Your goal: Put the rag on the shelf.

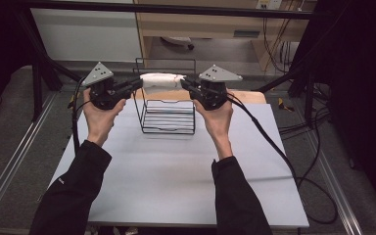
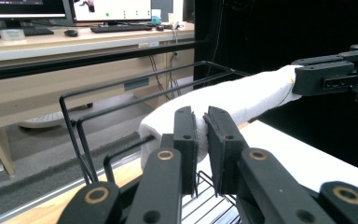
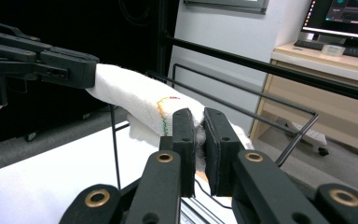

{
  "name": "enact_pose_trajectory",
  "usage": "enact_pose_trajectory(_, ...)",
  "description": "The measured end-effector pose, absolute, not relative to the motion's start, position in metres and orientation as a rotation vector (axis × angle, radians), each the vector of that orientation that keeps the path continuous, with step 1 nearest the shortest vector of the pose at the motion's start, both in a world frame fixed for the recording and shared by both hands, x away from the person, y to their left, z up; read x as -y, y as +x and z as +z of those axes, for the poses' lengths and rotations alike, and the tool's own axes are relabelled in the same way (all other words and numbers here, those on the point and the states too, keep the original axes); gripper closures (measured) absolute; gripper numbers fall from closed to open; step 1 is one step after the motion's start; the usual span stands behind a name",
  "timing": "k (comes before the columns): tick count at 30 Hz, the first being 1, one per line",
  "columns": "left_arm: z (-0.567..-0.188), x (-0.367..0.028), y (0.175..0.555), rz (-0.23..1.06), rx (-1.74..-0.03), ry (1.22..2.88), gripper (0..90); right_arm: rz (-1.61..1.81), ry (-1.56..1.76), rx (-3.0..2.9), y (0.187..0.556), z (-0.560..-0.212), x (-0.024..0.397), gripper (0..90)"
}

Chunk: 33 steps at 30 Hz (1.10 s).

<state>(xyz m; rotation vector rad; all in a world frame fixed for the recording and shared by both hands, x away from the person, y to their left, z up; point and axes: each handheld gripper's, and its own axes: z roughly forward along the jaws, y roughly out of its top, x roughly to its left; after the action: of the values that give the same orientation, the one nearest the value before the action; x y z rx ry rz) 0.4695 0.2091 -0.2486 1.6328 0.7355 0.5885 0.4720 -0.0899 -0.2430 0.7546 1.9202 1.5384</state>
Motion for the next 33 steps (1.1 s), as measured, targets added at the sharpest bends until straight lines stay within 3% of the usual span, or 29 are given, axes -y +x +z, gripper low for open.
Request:
enact_pose_trajectory(6,-0.250,-0.210,0.467,0.571,-0.746,1.640,81.1,1.537,0.766,-1.932,0.473,-0.252,0.091,83.6)
enact_pose_trajectory(13,-0.227,-0.212,0.464,0.581,-0.746,1.607,79.4,1.530,0.760,-1.934,0.473,-0.254,0.091,83.6)
enact_pose_trajectory(17,-0.219,-0.206,0.467,0.574,-0.751,1.635,85.5,1.527,0.762,-1.934,0.472,-0.255,0.090,83.5)
enact_pose_trajectory(19,-0.219,-0.202,0.472,0.560,-0.768,1.675,89.6,1.526,0.759,-1.934,0.473,-0.255,0.090,83.6)
enact_pose_trajectory(33,-0.249,-0.194,0.477,0.507,-0.791,1.748,90.0,1.525,0.770,-1.940,0.472,-0.260,0.090,81.7)
